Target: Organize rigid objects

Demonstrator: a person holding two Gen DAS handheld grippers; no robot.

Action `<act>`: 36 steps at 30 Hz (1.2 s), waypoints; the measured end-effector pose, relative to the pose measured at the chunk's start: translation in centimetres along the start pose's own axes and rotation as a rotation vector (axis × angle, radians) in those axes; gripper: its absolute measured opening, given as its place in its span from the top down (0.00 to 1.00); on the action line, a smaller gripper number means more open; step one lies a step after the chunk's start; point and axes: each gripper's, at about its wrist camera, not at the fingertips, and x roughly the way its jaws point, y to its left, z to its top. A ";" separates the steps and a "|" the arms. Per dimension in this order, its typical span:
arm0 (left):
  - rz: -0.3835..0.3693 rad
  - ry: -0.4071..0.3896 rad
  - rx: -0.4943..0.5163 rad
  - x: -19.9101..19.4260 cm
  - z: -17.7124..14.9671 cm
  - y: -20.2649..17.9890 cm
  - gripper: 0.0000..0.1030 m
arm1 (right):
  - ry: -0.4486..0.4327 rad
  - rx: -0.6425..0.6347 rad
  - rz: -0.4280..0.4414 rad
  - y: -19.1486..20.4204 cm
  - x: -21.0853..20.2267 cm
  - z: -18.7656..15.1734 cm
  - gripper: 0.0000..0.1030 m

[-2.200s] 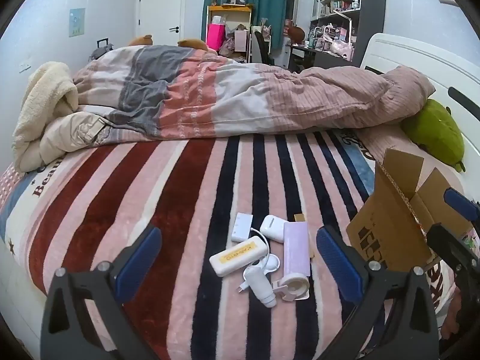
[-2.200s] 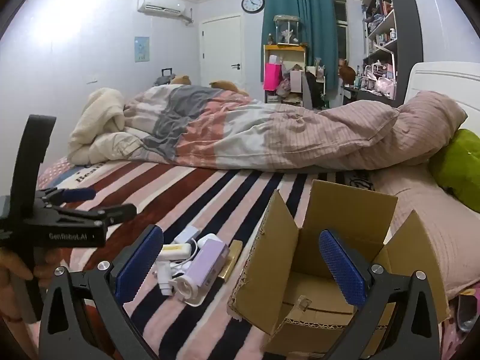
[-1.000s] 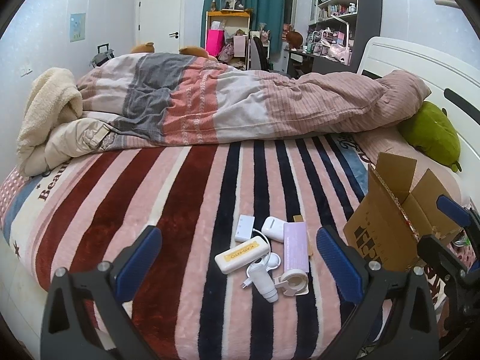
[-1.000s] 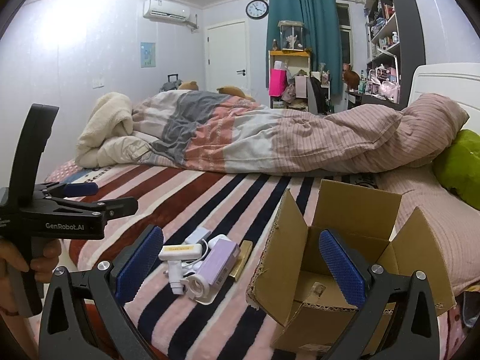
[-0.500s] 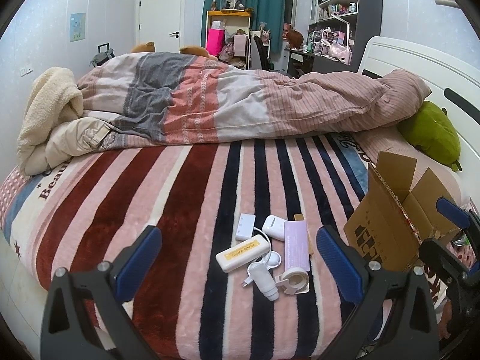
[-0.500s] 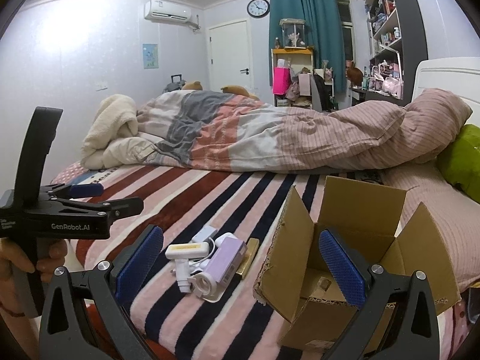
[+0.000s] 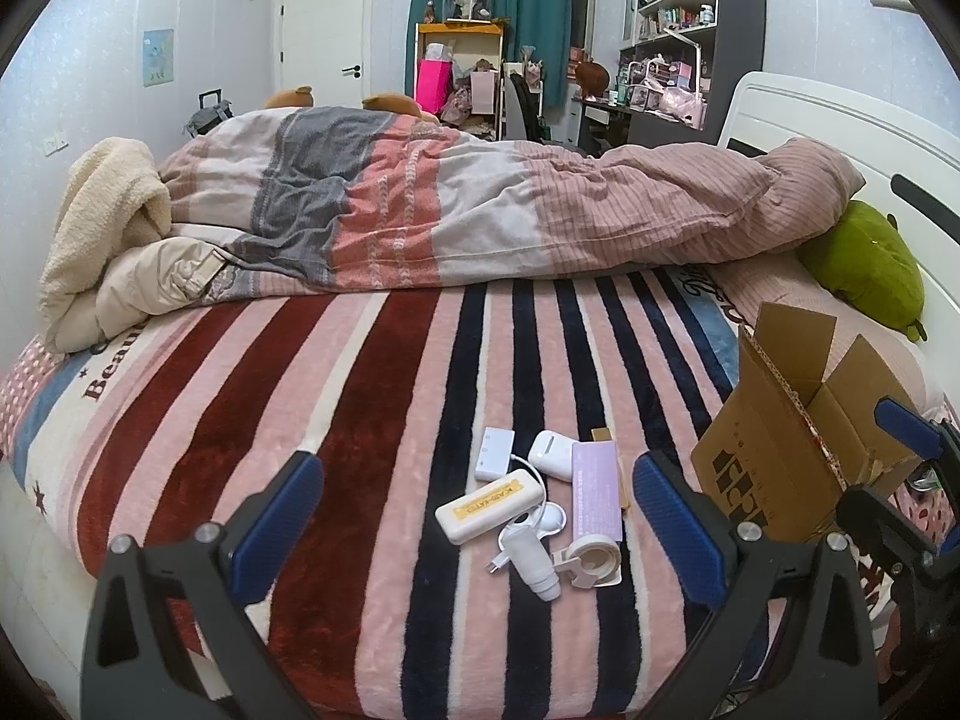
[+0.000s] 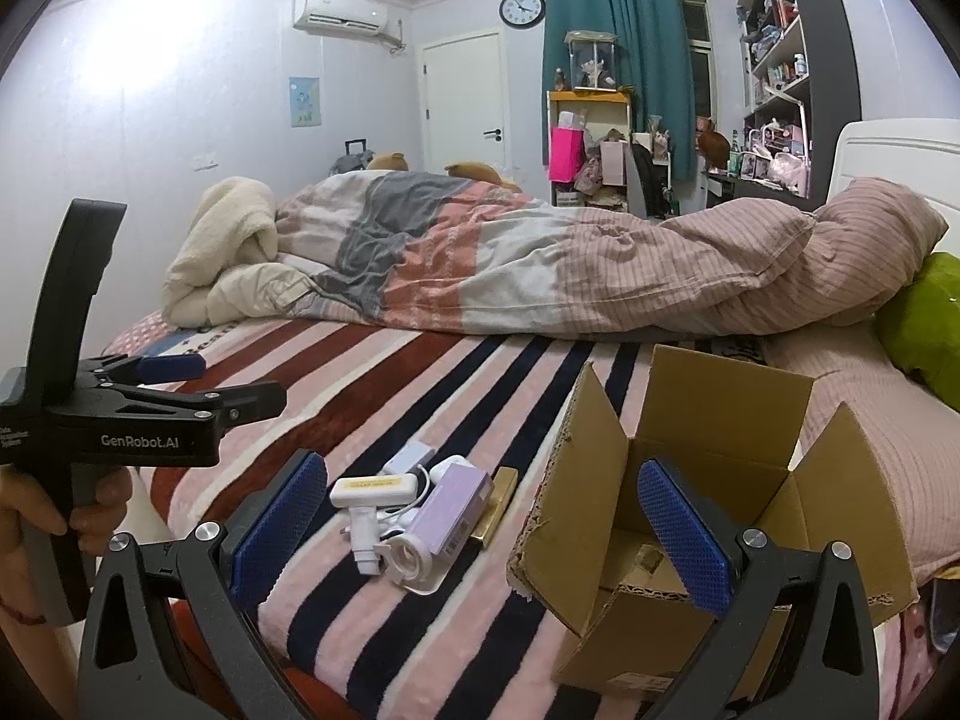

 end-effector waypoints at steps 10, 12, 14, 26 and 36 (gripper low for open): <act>0.008 -0.011 -0.002 -0.5 0.1 0.0 0.00 | -0.013 0.007 0.005 -0.2 -0.7 0.0 0.00; 0.008 -0.014 -0.003 -0.6 0.0 0.1 0.01 | -0.022 0.006 0.006 -0.2 -0.9 0.0 0.00; 0.000 -0.022 -0.010 -0.7 -0.1 0.4 0.00 | -0.035 -0.005 -0.002 0.0 -1.2 0.0 0.00; 0.009 -0.008 -0.075 1.2 -1.6 6.1 0.01 | -0.008 -0.132 0.086 5.9 2.1 -0.6 0.43; -0.006 0.049 -0.083 5.4 -3.0 9.2 0.01 | 0.276 -0.100 0.143 8.2 13.2 -6.1 0.56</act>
